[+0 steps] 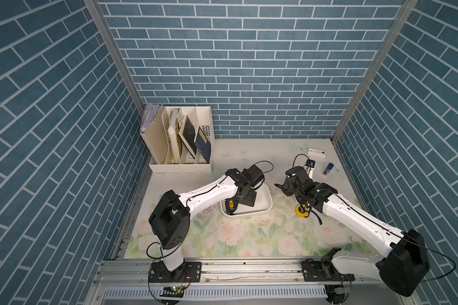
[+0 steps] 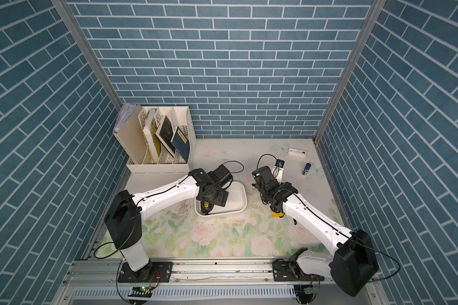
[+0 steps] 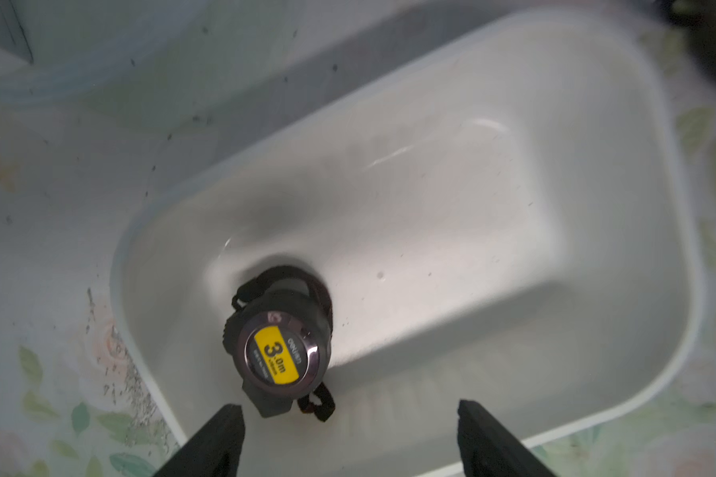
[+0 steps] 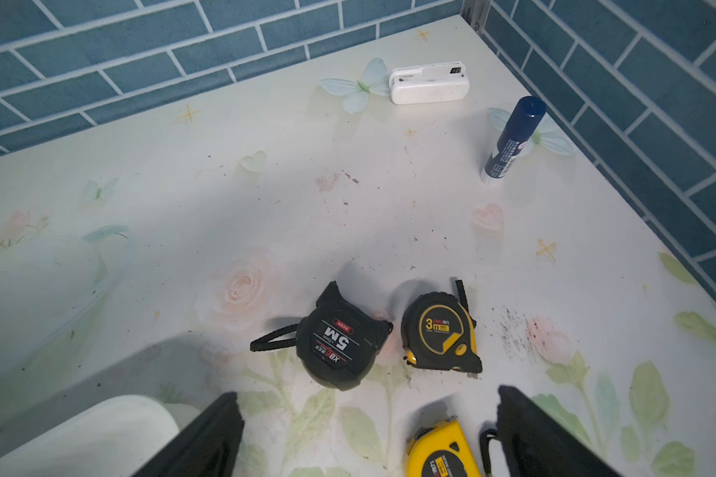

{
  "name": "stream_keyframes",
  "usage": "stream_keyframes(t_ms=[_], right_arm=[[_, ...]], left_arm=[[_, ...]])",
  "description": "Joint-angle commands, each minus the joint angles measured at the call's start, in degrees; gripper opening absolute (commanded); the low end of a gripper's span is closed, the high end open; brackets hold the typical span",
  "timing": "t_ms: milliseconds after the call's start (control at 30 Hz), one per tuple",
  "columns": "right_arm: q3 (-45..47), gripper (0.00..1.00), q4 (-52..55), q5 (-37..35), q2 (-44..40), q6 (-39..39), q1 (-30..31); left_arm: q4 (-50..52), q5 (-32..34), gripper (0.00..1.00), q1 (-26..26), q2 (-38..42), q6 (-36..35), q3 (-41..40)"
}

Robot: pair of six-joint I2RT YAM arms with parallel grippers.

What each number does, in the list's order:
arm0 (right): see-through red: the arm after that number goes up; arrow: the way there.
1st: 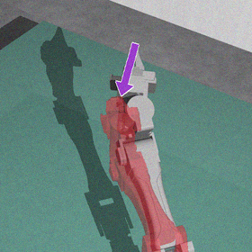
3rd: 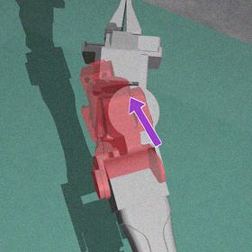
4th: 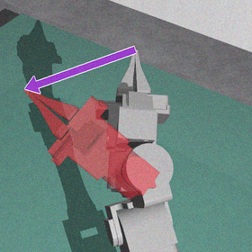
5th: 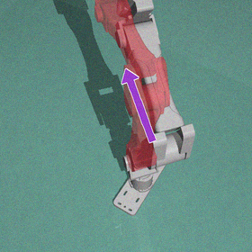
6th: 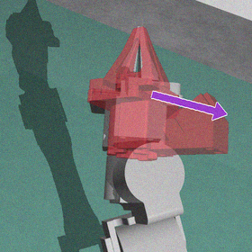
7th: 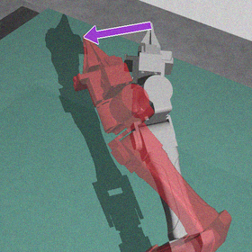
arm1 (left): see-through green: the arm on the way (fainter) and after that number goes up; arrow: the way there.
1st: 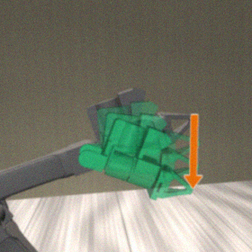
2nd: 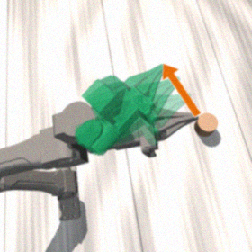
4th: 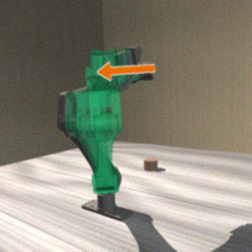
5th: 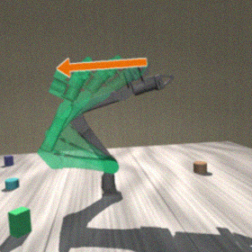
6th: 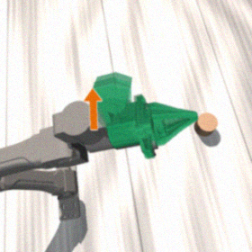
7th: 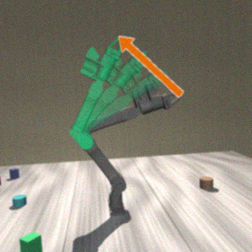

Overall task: Take the tape measure out of the storage box
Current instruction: Pick up the tape measure from the storage box.

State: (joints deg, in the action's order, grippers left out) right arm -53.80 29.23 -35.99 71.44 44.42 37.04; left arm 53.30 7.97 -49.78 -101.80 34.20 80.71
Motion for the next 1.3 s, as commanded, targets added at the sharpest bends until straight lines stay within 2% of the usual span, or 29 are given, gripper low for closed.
stream_keyframes(t_ms=[0,333,800,1267], right_arm=[[0.8,0.98,-2.9,-0.2,0.0,-2.8,-1.2],[2.8,0.98,-4.6,2.5,-1.1,-3.9,-3.5],[3.3,0.98,-5.2,4.1,-0.7,-4.5,-5.4],[3.0,0.98,-5.9,5.2,1.4,-4.4,-5.8]], left_arm=[[1.9,3.2,0.86,-0.1,3.2,3.8,-2.3],[-4.3,1.8,0.85,-0.1,2.9,5.2,-7.7],[-7.5,4.9,0.85,0.0,-4.1,2.2,-4.1],[-9.6,5.5,0.85,4.1,-2.9,1.9,-8.2]])
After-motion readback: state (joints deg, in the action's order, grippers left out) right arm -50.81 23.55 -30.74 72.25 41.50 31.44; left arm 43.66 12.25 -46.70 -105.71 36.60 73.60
